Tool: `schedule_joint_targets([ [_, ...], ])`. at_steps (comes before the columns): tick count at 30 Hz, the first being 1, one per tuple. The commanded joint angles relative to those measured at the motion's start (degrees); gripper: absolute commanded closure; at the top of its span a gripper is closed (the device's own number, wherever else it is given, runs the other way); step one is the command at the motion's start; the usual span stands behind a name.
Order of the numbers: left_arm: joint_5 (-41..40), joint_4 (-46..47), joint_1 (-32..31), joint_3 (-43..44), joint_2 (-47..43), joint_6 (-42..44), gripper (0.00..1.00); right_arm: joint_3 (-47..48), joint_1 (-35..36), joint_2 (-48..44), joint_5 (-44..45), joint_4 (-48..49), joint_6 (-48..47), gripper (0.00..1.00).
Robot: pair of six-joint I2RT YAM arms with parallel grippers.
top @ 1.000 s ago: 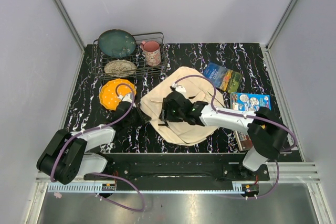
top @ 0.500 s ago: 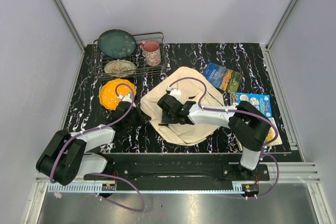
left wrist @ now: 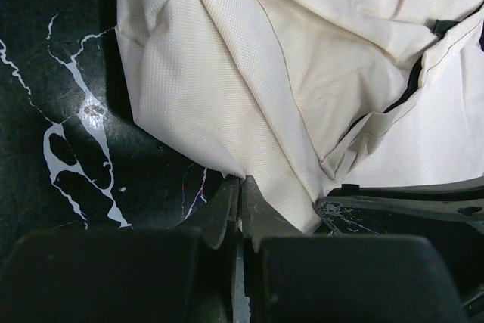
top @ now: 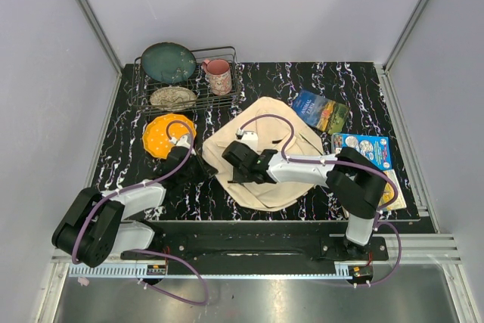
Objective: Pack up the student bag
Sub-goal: Unzip the student bag at the center of the board.
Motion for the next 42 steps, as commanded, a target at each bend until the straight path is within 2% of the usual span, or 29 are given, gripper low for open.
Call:
schedule_joint_targets([
  [1,0.12,2.69,-0.48,-0.2,-1.96,-0.57,1.0,1.2,1.09,-0.09,2.32,-3.46,1.45,0.77],
  [3,-0.06,2.69,-0.48,-0.38,-1.96,-0.74,1.0,0.76,1.27,-0.44,2.41,-3.64,1.8,0.81],
  [5,-0.15,2.6,-0.48,-0.38,-2.14,-0.83,1.0,0.5,1.62,-1.06,3.46,-4.69,2.07,0.9],
  [6,-0.32,2.6,-0.48,-0.46,-2.23,-0.92,1.0,0.41,1.71,-1.32,4.25,-5.05,2.24,1.0],
  [17,-3.65,1.72,-0.48,-1.52,-3.28,-1.71,1.0,-5.3,1.62,-10.63,9.7,-8.12,3.47,1.0],
  [20,-5.59,0.85,-0.39,-1.34,-3.81,-2.06,1.0,-9.51,1.62,-13.71,9.36,-5.41,2.52,1.0],
  [27,-6.56,-1.8,1.01,1.29,-1.27,-1.27,1.0,-22.43,1.71,-25.47,1.63,10.49,-4.08,1.0],
  [33,-6.12,-2.49,4.0,3.4,0.32,0.13,1.0,-28.24,1.71,-31.9,1.18,10.6,-4.79,1.0],
  [37,-3.67,-4.25,6.64,6.21,1.2,3.38,1.0,-32.01,1.71,-35.77,1.71,10.33,-4.61,1.0],
  [40,2.55,-3.12,6.82,7.53,1.38,7.59,1.0,-32.12,1.71,-36.66,1.18,10.59,-4.61,1.0],
  [41,4.41,-2.68,6.82,7.71,1.29,8.56,0.95,-31.85,1.71,-36.4,0.66,10.94,-5.05,1.0],
  [42,6.17,-2.24,6.73,7.62,0.59,9.27,0.66,-31.59,1.62,-35.35,0.13,11.73,-5.14,1.0],
])
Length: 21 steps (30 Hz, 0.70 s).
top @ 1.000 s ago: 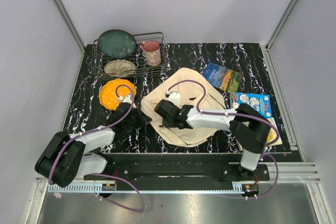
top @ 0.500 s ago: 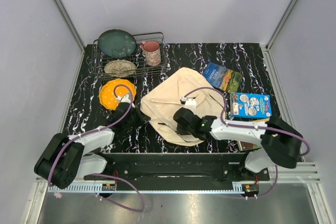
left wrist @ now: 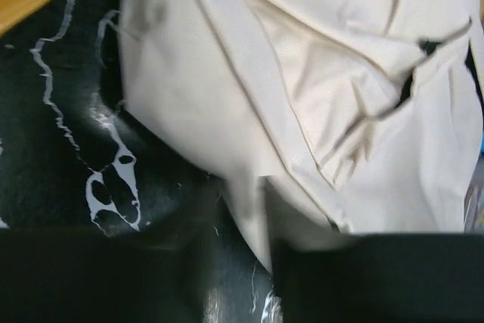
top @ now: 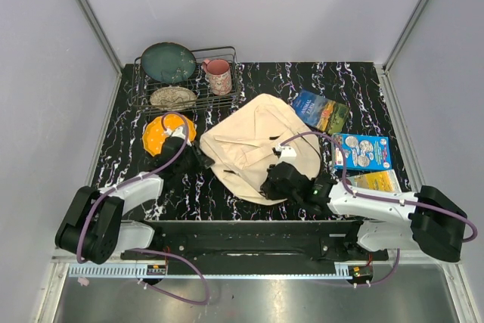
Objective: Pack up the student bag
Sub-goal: Unzip the student bag at the center of the board.
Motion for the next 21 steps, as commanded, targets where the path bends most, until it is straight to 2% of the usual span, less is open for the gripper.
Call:
schedule_joint_targets([
  [1,7.0,2.09,1.03,2.44,-1.57,7.07,0.5,0.98,0.0,0.66,-0.09,1.31,-2.3,1.0],
  [4,7.9,-0.17,1.03,0.6,-6.75,6.99,0.1,2.64,0.0,3.65,-0.98,2.98,-2.47,1.0],
  [6,8.34,-2.2,1.03,-0.37,-11.4,6.02,0.01,3.53,0.01,5.4,-1.24,3.51,-2.39,1.0],
  [11,8.43,-4.24,-1.6,-7.48,-20.81,-3.02,0.01,4.06,0.0,6.99,-1.77,6.06,-1.69,1.0],
  [14,3.26,-3.27,-6.69,-10.82,-24.24,-7.51,0.01,4.23,0.09,7.17,-1.86,6.15,-1.33,1.0],
  [21,-3.08,0.58,-14.43,-12.5,-19.87,-12.61,0.01,5.72,0.09,5.15,-2.38,5.1,-1.86,1.0],
])
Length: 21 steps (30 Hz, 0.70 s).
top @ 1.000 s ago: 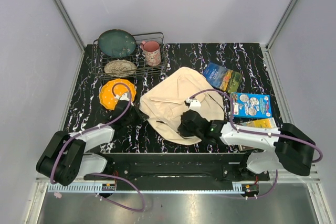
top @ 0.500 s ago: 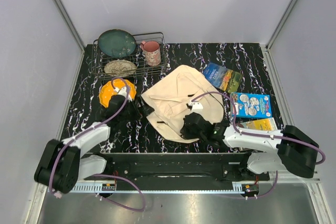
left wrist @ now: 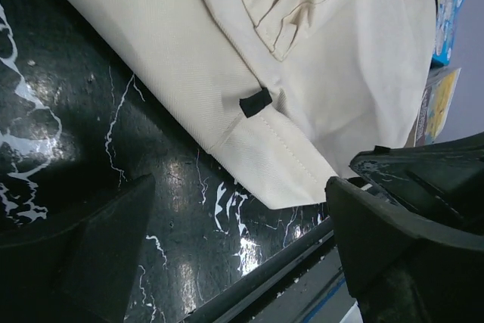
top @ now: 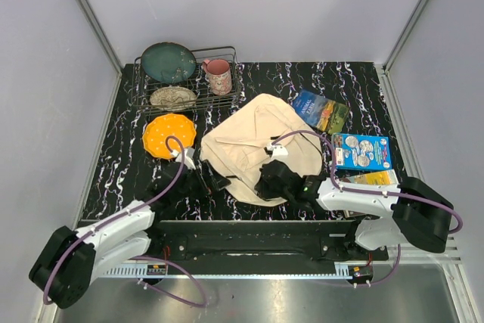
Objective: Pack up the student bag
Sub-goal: Unzip the student bag at the center of the board.
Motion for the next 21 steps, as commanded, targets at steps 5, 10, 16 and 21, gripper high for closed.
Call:
schedule_joint_targets([
  [5,-7.73,14.92,-6.43,-1.29,9.33,-9.93,0.01,4.05,0.01,-2.75,-1.03,1.05,-0.79,1.0],
  [10,-7.47,22.67,-10.22,3.27,19.71,-11.16,0.02,3.35,0.09,-3.1,-1.64,1.14,-0.09,1.0],
  [16,-5.8,35.24,-10.92,2.4,29.73,-14.76,0.3,1.85,0.01,-4.77,-1.73,0.17,0.53,1.0],
  [21,-7.02,33.76,-10.84,3.36,30.1,-13.72,0.83,0.71,0.0,-6.61,-0.06,-2.29,0.79,1.0],
])
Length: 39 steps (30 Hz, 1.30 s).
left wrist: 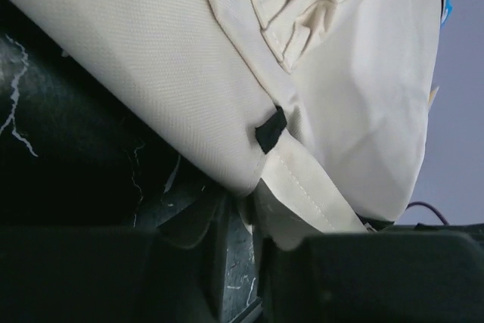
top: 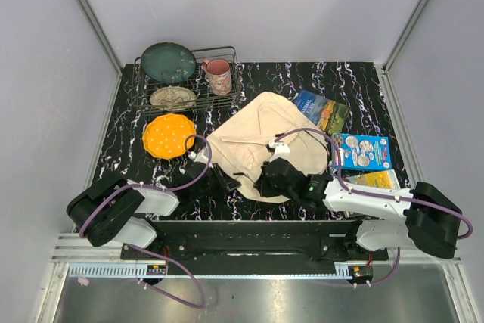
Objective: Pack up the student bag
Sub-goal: Unzip the student bag at the center of the board.
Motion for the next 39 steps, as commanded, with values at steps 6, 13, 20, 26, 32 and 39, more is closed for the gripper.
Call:
schedule_joint_targets([
  [6,-5.07,-6.35,-0.21,3.24,-6.18,4.44,1.0,-2.14,0.09,-5.67,4.26,-3.85,1.5,1.0],
  [13,-11.06,-24.11,5.57,5.36,-21.28,12.44,1.0,-4.16,0.0,-7.78,5.31,-5.88,1.93,1.0],
  [20,-5.96,-31.76,16.91,5.0,-27.73,19.39,1.0,-6.8,0.0,-10.94,7.59,-6.75,4.83,1.0],
  [26,-2.36,-32.56,20.09,3.69,-29.66,21.67,1.0,-6.54,-0.08,-12.61,8.92,-7.81,5.28,1.0],
  [32,8.44,-28.87,19.65,3.42,-30.89,25.63,0.42,-4.61,0.0,-8.06,3.83,-4.14,3.08,1.0],
  [39,9.77,-35.46,13.86,7.11,-38.09,38.01,0.09,-2.32,0.0,-2.86,1.71,-0.43,2.29,1.0],
])
